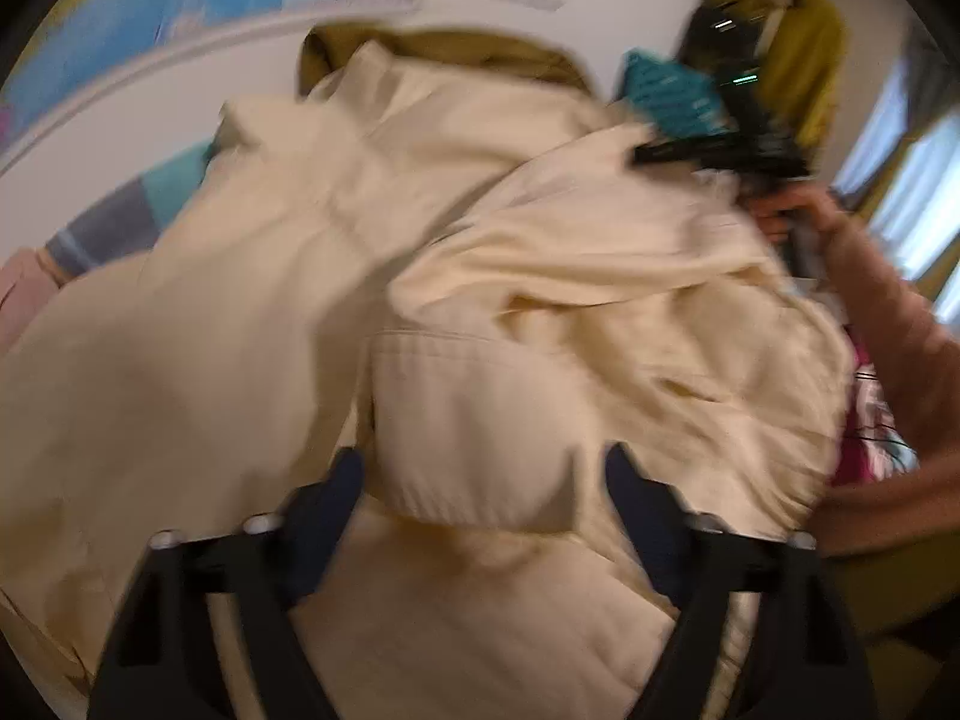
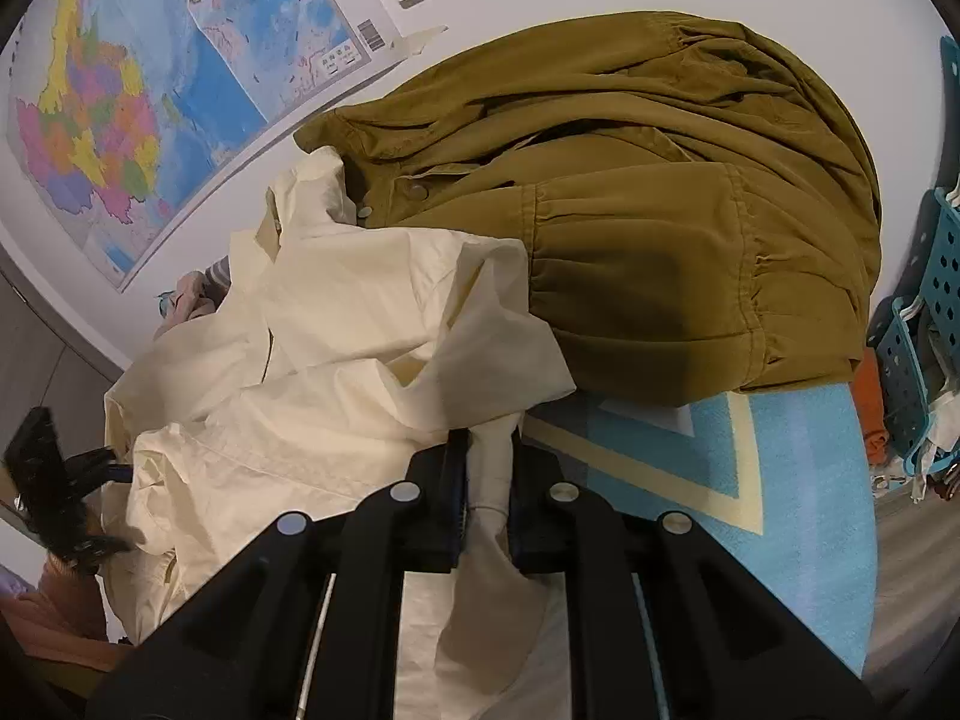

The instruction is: Fold large clothes

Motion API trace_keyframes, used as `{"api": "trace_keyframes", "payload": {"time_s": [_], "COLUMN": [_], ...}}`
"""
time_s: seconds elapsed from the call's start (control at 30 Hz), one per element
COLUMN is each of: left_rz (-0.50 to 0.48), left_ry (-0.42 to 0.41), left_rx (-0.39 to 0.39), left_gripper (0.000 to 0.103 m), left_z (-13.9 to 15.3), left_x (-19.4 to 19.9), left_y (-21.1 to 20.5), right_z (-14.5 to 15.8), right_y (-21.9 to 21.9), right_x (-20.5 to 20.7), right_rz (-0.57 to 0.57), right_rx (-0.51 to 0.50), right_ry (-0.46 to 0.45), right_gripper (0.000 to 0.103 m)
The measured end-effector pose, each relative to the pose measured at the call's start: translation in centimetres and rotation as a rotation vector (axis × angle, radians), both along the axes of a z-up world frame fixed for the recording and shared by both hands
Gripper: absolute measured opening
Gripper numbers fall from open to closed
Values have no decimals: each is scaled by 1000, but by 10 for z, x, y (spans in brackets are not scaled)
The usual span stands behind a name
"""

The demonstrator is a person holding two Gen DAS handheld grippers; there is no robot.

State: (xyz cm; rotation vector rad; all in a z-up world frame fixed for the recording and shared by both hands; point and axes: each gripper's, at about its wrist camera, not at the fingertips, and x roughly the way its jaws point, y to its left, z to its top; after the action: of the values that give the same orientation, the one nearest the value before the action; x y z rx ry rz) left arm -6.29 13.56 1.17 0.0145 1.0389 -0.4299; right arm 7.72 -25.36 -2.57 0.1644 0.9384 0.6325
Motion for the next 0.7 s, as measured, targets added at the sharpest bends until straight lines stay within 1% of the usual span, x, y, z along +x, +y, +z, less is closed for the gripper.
{"api": "trace_keyframes", "payload": {"time_s": [0.03, 0.07, 0.1, 0.13, 0.17, 0.2, 0.23, 0.27, 0.3, 0.33, 0.37, 0.4, 0.43, 0.47, 0.5, 0.53, 0.57, 0.6, 0.63, 0.67, 0.7], "left_rz": [13, 21, 26, 51, 75, 87, 89, 84, 81, 72, 60, 52, 51, 56, 65, 76, 85, 91, 98, 105, 112], "left_ry": [19, 10, -21, -83, -137, -196, -249, -290, -302, -292, -270, -248, -221, -202, -182, -168, -165, -169, -175, -182, -186], "left_rx": [25, 48, 73, 128, 165, 182, 193, 222, 245, 256, 259, 266, 292, 320, 349, 372, 371, 360, 347, 340, 332], "left_gripper": [38, 14, 6, 5, 5, 5, 5, 6, 6, 7, 8, 10, 12, 13, 16, 17, 17, 17, 18, 23, 26], "left_z": [-5, -6, -2, 8, 18, 30, 38, 45, 46, 43, 36, 28, 17, 9, 1, -5, -7, -6, -6, -3, -2], "left_x": [8, 14, 17, 20, 19, 16, 12, 5, 1, -3, -7, -8, -9, -10, -10, -10, -11, -12, -14, -16, -16], "left_y": [1, 2, 4, 8, 13, 18, 22, 25, 26, 27, 26, 27, 26, 25, 24, 25, 27, 30, 33, 35, 36], "right_z": [0, 0, 1, 3, 6, 10, 19, 28, 38, 55, 66, 75, 80, 86, 88, 88, 87, 82, 77, 71, 59], "right_y": [-1, -2, -3, -3, -6, -6, -6, -6, -5, 1, 10, 24, 35, 58, 73, 101, 120, 147, 164, 180, 204], "right_x": [-1, -1, -1, -2, -2, -3, -8, -13, -20, -32, -41, -52, -58, -69, -76, -87, -95, -106, -112, -117, -124], "right_rz": [2, 4, 4, 2, -6, -18, -37, -44, -44, -30, 0, 55, 97, 180, 235, 318, 379, 470, 527, 574, 628], "right_rx": [3, 0, -4, -4, -2, -8, -28, -36, -39, -38, -38, -35, -31, -29, -39, -69, -90, -107, -114, -131, -187], "right_ry": [-2, -6, -9, -16, -16, -25, -66, -99, -133, -199, -242, -284, -307, -334, -340, -349, -356, -356, -347, -337, -339], "right_gripper": [11, 11, 11, 11, 13, 17, 17, 19, 26, 29, 33, 37, 41, 50, 52, 52, 52, 52, 52, 52, 52]}}
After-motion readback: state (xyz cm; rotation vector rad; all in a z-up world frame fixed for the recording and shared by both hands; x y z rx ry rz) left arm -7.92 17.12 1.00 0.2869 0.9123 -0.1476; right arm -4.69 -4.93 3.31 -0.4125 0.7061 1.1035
